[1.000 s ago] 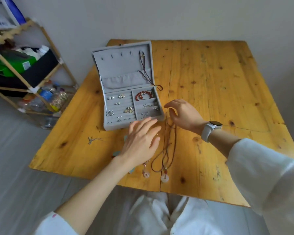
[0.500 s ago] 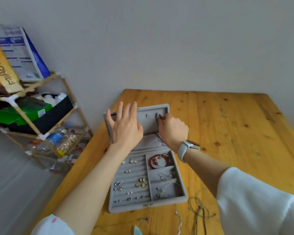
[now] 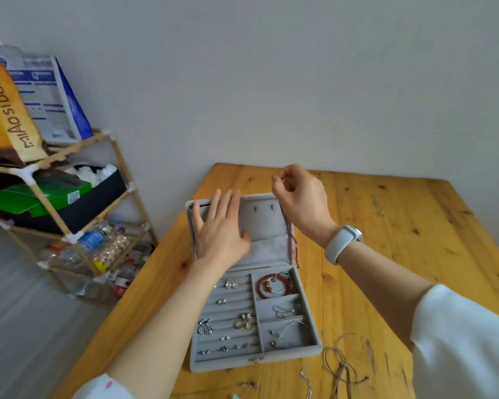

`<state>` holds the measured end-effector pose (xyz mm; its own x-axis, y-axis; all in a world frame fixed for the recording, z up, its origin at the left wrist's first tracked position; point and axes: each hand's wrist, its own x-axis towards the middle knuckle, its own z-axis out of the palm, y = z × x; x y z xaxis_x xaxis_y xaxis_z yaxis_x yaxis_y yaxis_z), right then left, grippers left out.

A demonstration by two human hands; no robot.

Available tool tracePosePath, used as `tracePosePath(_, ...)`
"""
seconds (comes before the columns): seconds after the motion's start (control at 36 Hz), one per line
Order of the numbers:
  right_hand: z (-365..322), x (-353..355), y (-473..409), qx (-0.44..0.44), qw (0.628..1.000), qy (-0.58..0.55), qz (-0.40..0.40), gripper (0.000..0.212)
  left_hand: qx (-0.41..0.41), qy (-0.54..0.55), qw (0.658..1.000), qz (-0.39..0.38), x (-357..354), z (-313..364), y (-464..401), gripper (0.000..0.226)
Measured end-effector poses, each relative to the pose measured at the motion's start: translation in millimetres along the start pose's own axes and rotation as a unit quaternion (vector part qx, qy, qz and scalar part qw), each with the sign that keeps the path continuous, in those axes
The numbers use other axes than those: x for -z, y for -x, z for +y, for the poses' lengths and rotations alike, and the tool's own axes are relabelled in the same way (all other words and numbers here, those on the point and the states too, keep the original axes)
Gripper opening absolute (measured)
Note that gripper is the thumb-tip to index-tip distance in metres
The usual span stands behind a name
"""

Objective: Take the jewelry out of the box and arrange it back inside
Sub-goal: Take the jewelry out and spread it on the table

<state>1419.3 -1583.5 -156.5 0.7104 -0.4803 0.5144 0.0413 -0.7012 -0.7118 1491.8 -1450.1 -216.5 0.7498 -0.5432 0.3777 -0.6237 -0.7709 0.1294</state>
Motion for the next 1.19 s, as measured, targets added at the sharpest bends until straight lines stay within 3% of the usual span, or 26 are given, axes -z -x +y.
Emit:
tracePosePath(0.08,-23,25,-6,0.016,0.996,-0.089,-0.025,0.011,0.025,0.092,0.995,-0.027,19,5,0,0.072)
tracePosePath(0.17,-43,49,-7,0.027,0.987,-0.157,-0.022,0.018,0.033,0.22,0.975,-0.002,36,16,8,0.074)
tracePosePath(0.36,-83,99,11,0.05,0.981,-0.183,-0.044,0.014,0.012,0.507,0.857,-0.093,79,66,33,0.07)
tracePosePath(0.47,-89,127,35,0.03,0.974,-0.223,-0.04,0.016,-0.033,0.551,0.823,-0.13,95,98,57,0.032)
tracePosePath(0.53,-82,142,50,0.0,0.97,-0.244,-0.01,0.016,-0.022,0.591,0.792,-0.149,94,111,77,0.027)
tracePosePath(0.75,17,180,136,-0.209,0.939,-0.239,0.133,0.014,0.071,0.619,0.728,-0.285,50,146,176,0.014)
tracePosePath(0.81,47,183,162,-0.261,0.936,-0.201,0.123,0.012,0.078,0.597,0.734,-0.314,41,155,199,0.013)
tracePosePath(0.94,105,181,219,-0.357,0.925,-0.115,0.061,0.009,0.03,0.474,0.808,-0.348,21,170,247,0.019)
tracePosePath(1.06,127,169,245,-0.388,0.916,-0.098,-0.012,0.019,-0.007,0.359,0.878,-0.316,11,173,272,0.023)
tracePosePath(1.19,124,150,246,-0.373,0.916,-0.105,-0.102,0.016,-0.034,0.274,0.921,-0.274,9,171,288,0.024)
